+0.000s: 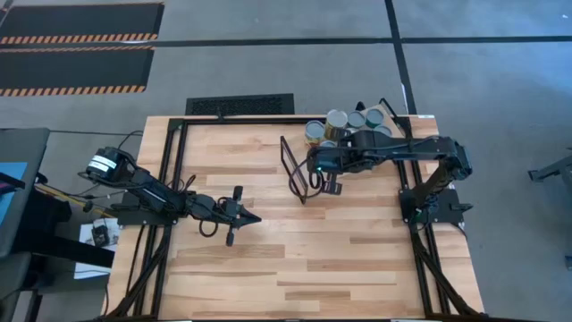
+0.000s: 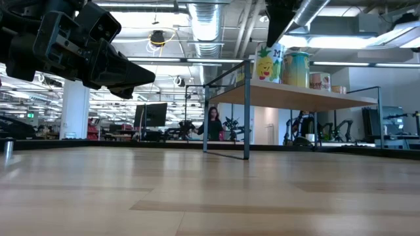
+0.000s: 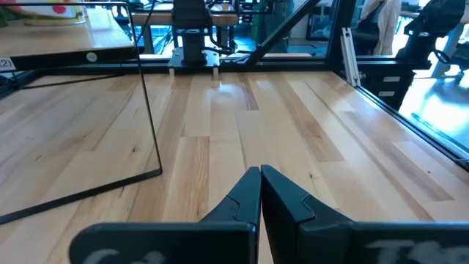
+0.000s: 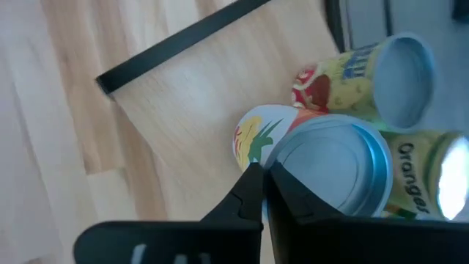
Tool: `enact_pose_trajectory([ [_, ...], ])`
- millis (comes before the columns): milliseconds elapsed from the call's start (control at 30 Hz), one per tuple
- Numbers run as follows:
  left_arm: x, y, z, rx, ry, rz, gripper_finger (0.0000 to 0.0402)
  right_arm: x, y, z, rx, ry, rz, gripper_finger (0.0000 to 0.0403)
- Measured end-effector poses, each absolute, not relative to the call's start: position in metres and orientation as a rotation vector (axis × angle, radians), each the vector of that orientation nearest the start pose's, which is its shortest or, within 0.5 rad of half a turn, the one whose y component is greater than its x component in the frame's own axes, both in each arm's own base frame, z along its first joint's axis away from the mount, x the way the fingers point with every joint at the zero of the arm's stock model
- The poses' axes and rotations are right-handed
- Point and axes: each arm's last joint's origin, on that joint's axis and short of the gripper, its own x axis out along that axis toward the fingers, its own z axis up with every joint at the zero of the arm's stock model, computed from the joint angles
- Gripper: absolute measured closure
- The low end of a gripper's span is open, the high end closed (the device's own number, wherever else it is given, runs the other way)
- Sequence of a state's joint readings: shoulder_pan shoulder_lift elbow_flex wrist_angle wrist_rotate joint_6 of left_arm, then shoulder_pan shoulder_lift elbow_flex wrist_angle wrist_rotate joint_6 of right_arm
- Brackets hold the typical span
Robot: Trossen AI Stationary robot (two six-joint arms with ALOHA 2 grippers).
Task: Pick and place cans onto a shelf
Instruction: Put the canned mixed fruits on the shelf, then return to Home Position
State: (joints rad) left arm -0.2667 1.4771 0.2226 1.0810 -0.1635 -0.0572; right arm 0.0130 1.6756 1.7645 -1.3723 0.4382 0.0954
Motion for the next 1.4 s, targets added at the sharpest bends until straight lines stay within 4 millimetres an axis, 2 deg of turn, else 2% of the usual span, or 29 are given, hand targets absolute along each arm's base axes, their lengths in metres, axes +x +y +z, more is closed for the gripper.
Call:
enact_pose_trajectory([
  [367,0.217,-0.054,0.136,-0.020,0.172,-0.098,0.0401,0.313,-0.023,0.357,-0.205,1.266,-0.373,0.0379],
  [767,0.217,-0.054,0.136,-0.020,0.172,-0.098,0.0401,0.312,-0.033,0.356,-0.142,1.273,-0.346,0.0343],
  [1033,0.217,-0.055,0.136,-0.022,0.173,-0.126,0.0401,0.318,-0.040,0.359,-0.148,1.200,-0.386,0.0326],
  [1200,0.217,-0.055,0.136,-0.020,0.173,-0.125,0.0401,0.317,-0.041,0.363,-0.173,1.175,-0.417,0.0334],
  [1300,0.217,-0.055,0.136,-0.013,0.173,-0.126,0.0401,0.307,-0.032,0.372,-0.179,1.158,-0.412,0.0350],
  [1400,0.217,-0.055,0.135,-0.013,0.175,-0.126,0.0401,0.296,-0.018,0.376,-0.167,1.135,-0.395,0.0386],
])
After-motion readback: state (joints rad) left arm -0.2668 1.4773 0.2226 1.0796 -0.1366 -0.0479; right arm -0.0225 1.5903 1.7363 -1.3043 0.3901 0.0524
